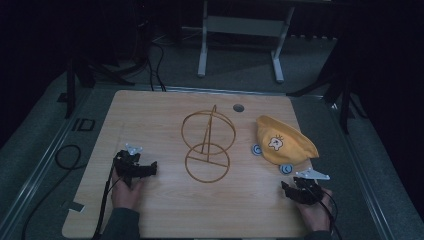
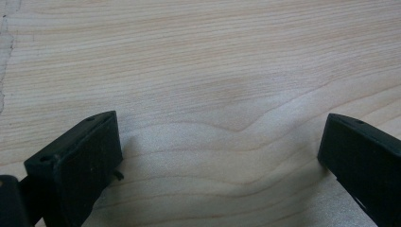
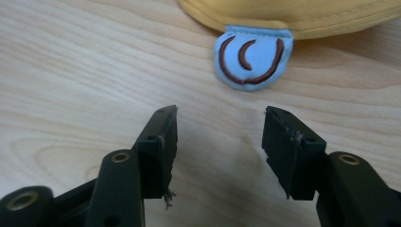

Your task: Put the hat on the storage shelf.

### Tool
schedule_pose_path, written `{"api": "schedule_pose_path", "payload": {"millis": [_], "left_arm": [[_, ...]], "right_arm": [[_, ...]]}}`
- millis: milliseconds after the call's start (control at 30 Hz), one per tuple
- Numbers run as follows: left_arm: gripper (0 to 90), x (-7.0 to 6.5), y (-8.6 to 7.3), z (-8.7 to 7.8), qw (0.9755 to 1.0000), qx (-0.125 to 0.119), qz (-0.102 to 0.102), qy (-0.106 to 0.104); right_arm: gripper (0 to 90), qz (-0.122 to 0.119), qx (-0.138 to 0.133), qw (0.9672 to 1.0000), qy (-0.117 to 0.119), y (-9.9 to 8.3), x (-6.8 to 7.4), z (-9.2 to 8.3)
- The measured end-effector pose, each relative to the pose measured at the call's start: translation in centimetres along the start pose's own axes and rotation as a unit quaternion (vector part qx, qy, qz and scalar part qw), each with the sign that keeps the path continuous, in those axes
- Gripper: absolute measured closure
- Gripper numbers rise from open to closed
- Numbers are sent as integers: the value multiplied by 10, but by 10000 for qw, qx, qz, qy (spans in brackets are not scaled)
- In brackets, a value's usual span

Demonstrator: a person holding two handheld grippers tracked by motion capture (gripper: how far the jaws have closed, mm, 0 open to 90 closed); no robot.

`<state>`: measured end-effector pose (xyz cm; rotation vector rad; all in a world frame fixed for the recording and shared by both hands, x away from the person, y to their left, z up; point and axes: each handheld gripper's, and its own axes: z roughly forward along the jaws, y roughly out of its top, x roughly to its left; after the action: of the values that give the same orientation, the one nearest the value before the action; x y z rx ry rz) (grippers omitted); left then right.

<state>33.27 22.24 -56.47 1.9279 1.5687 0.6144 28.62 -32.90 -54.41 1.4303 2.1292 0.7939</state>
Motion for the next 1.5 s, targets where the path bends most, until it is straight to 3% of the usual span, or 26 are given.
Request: {"api": "schedule_pose_path", "payload": {"millis": [533, 867, 1500], "left_arm": [[4, 0, 0, 0, 10000, -3, -3, -2], [4, 0, 0, 0, 10000, 7, 20, -4], [4, -1, 0, 0, 10000, 0, 22, -14]], "right_arm": [[416, 245, 0, 9996, -151, 8, -5, 13], [398, 477, -11, 9988, -127, 16, -7, 23], [385, 655, -170, 9973, -288, 29, -8, 39]]}}
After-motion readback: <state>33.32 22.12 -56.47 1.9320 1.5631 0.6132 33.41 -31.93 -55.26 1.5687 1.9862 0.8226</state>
